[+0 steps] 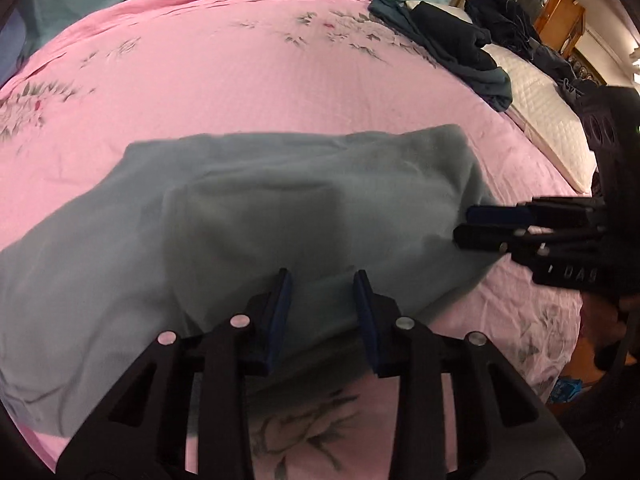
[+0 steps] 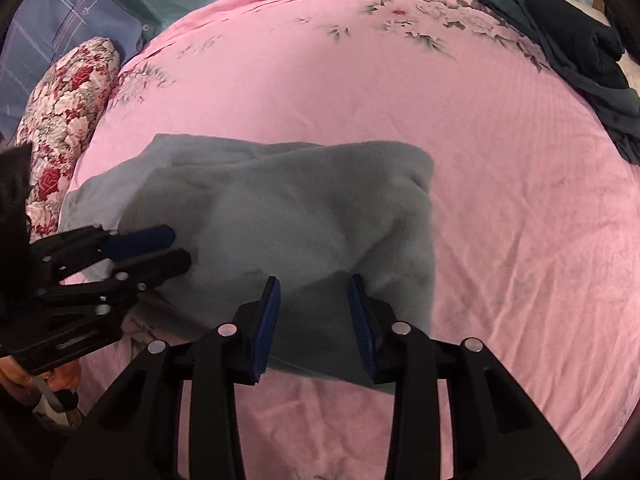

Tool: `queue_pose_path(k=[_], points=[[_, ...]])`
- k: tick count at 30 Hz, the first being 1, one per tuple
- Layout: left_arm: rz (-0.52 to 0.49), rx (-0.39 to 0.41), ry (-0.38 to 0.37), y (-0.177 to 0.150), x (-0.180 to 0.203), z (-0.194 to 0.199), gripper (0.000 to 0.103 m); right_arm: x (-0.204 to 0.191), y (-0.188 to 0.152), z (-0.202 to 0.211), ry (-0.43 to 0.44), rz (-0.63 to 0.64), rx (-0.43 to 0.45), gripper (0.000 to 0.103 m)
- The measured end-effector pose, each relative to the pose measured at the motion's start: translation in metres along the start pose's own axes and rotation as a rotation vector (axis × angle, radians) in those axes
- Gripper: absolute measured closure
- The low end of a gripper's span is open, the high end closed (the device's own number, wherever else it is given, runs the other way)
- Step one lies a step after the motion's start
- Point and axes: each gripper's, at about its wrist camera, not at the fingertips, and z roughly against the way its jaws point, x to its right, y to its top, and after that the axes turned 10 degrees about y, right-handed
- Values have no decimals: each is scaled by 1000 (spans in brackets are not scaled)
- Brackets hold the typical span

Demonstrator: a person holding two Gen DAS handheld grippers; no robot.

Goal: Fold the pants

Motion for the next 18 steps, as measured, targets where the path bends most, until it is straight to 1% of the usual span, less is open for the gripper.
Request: queue_pose_path(k=[2,3,6,8,9,11,12,13,15,17,18], points=[[17,-7,11,-5,-5,4,69,3,4,6,11,3,-13,67],[39,-10,11,-9,-9,7,69,3,5,11,10,6,-3,67],[73,-22,3,-16,-15,8,69,0,19,23,3,32,59,66],[64,-23,16,-15,-10,8,69,3,29,19,-12,32,82,66],[60,-24,23,-15,-8,8,69,6,34,13,-19,25,80,66],[66,-31,27,-15,-12,9,69,20,40,-7,-31,-8,31,66],[68,-31,27,-15,-12,8,69,27,41,-12,-1,-25,29,66],[70,-28,26,-15,-12,8,69,31,42,-12,24,-35,40,66],[70,-28,29,-14,-12,10,69,34,44,-10,42,-64,21,66],[66,-29,35,-14,-11,10,69,30,48,-4,30,-77,-3,66],[64,-29,38,-13,-10,9,69,26,49,1,15,-64,3,66]])
